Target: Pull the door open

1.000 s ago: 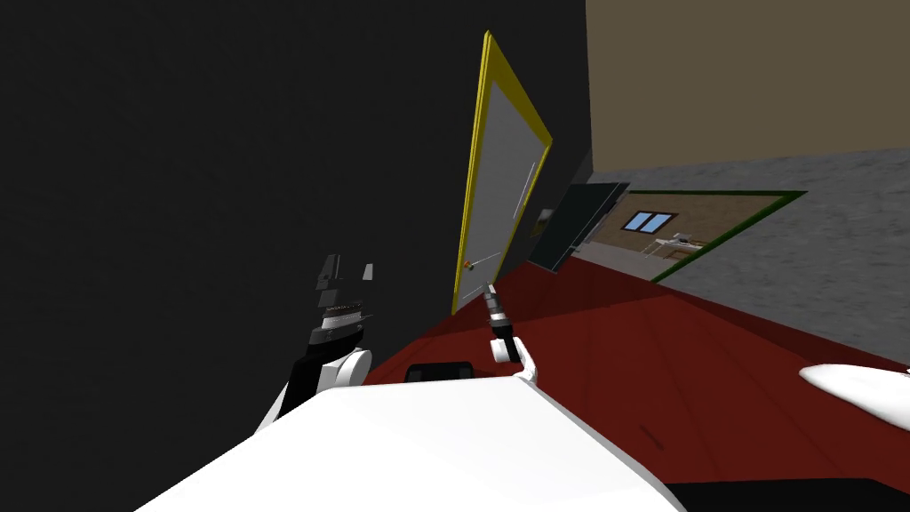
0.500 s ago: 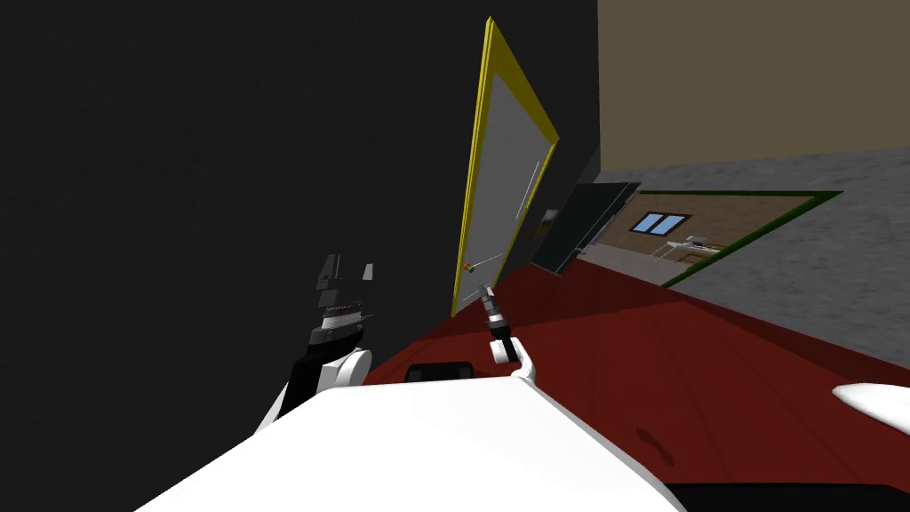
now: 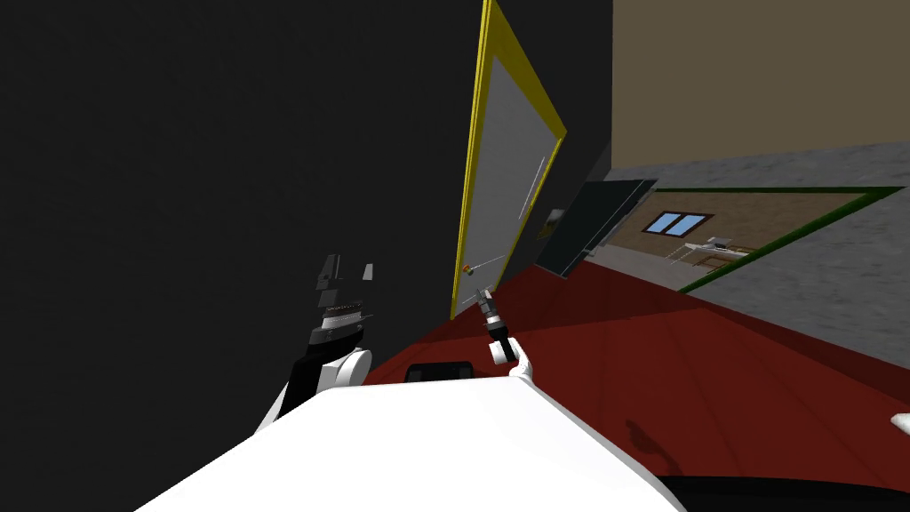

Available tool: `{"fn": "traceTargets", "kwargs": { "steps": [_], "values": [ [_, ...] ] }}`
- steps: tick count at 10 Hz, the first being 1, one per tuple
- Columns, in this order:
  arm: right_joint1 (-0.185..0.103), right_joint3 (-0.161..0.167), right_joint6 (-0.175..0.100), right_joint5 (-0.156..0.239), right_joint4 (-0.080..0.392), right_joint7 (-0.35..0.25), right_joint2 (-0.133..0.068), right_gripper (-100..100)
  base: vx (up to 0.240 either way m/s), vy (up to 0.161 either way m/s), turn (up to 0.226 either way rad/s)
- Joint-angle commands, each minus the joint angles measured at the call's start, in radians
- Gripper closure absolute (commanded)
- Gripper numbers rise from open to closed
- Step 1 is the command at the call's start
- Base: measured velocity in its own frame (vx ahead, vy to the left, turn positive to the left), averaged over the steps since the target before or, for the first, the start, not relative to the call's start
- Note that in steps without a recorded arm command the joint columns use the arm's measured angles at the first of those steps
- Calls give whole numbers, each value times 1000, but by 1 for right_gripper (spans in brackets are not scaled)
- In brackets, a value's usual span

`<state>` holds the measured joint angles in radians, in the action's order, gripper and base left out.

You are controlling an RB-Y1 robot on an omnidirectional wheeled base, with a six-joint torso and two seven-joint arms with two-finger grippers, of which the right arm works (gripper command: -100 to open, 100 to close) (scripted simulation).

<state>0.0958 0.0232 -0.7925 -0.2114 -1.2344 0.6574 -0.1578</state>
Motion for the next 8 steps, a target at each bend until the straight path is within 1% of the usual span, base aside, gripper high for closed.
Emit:
{"fn": "traceTargets", "kwargs": {
  "steps": [1, 2, 4, 7, 8],
  "values": [
    [-17, 3, -12, -13, 46, 34, -6, -100, 69, -73, 53],
    [-17, 3, -12, -13, 46, 34, -6, -100, 49, -58, 34],
    [-41, 6, -30, -30, 111, 77, -13, -100, 44, -54, 55],
    [-76, 11, -57, -54, 202, 139, -23, -100, 80, -82, 64],
    [-76, 11, -57, -54, 204, 139, -23, -100, 58, -64, 20]
  ]
}}
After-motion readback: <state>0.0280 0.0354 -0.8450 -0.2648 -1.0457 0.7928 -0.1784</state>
